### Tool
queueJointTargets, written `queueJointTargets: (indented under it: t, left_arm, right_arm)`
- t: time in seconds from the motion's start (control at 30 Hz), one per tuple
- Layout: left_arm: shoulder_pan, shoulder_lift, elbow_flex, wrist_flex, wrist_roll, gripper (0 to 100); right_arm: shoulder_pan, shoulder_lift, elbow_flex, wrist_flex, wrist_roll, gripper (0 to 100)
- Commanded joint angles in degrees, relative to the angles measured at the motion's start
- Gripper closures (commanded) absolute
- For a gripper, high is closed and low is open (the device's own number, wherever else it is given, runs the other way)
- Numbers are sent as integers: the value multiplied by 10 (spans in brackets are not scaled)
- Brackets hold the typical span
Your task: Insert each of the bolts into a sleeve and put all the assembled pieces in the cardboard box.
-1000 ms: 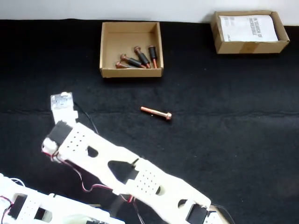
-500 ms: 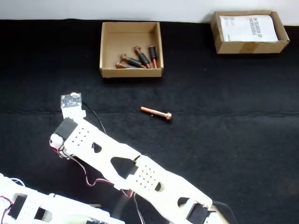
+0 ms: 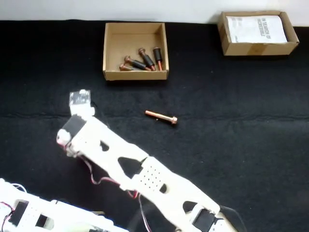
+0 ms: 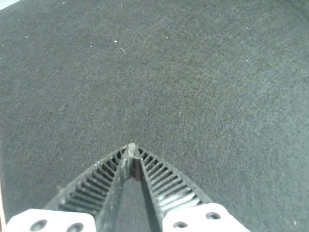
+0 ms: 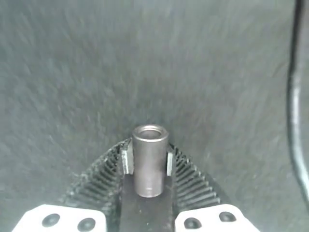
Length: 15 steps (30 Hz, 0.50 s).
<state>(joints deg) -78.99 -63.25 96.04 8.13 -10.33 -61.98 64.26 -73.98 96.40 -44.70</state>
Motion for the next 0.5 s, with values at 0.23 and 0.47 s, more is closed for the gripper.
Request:
queueJointTargets:
  t: [0.23, 0.47]
  left_arm:
    - [46, -6, 8, 47, -3, 976]
    - [54, -6, 8, 50, -2, 976]
  right_arm:
    - [146, -227, -55, -11, 127, 991]
    - [248, -349, -55, -7, 134, 991]
